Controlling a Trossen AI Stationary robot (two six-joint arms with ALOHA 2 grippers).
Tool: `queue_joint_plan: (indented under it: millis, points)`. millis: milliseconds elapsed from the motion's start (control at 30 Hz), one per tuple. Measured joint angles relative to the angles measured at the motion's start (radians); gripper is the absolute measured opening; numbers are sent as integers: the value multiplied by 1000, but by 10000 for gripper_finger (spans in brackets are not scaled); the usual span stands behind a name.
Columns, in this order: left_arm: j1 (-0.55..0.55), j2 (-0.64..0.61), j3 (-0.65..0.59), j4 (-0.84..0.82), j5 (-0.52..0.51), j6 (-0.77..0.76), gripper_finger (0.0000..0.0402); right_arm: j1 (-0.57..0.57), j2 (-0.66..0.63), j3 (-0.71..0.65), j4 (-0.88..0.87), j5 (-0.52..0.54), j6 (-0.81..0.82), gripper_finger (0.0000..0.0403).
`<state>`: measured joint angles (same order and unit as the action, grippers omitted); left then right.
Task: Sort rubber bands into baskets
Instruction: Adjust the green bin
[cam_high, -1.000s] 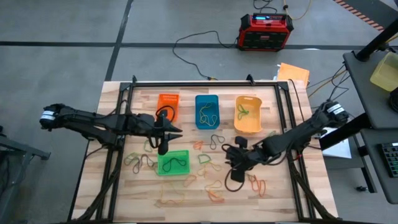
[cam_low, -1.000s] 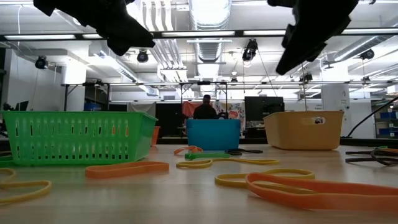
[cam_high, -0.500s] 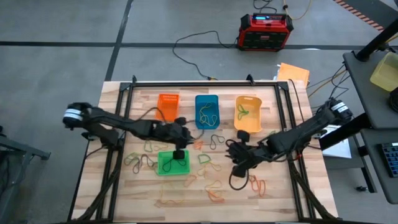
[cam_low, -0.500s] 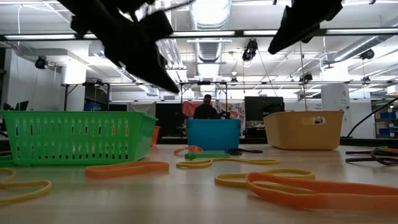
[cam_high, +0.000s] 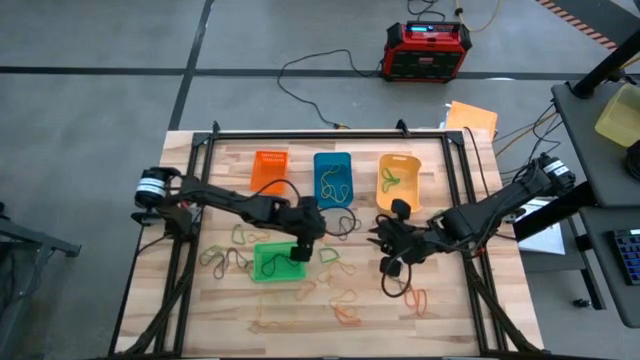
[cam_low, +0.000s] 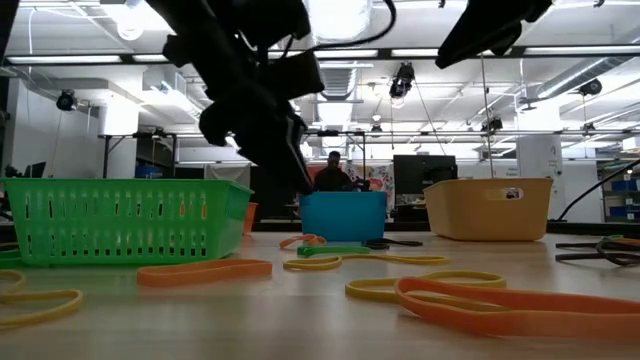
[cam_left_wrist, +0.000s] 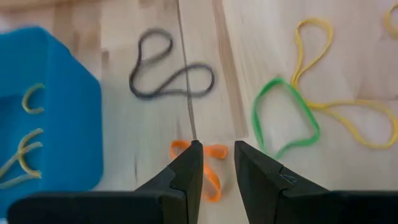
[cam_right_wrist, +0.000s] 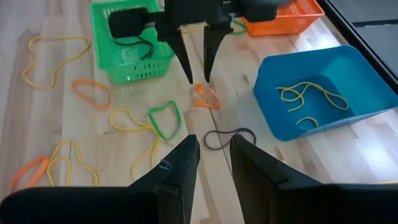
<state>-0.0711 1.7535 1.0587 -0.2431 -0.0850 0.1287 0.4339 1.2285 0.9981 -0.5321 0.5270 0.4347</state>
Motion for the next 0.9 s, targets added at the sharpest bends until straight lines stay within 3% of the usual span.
queue_joint_plan:
  millis: [200, 600, 900]
  points:
    - [0, 49, 40, -38, -1, -35, 83, 0, 4, -2, -10, 0, 11, 84]
    - [2, 136, 93, -85, -37, -52, 142, 0, 4, -3, -13, -1, 10, 100]
    - [11, 166, 93, -86, -38, -68, 132, 0, 5, -4, -13, -1, 9, 94]
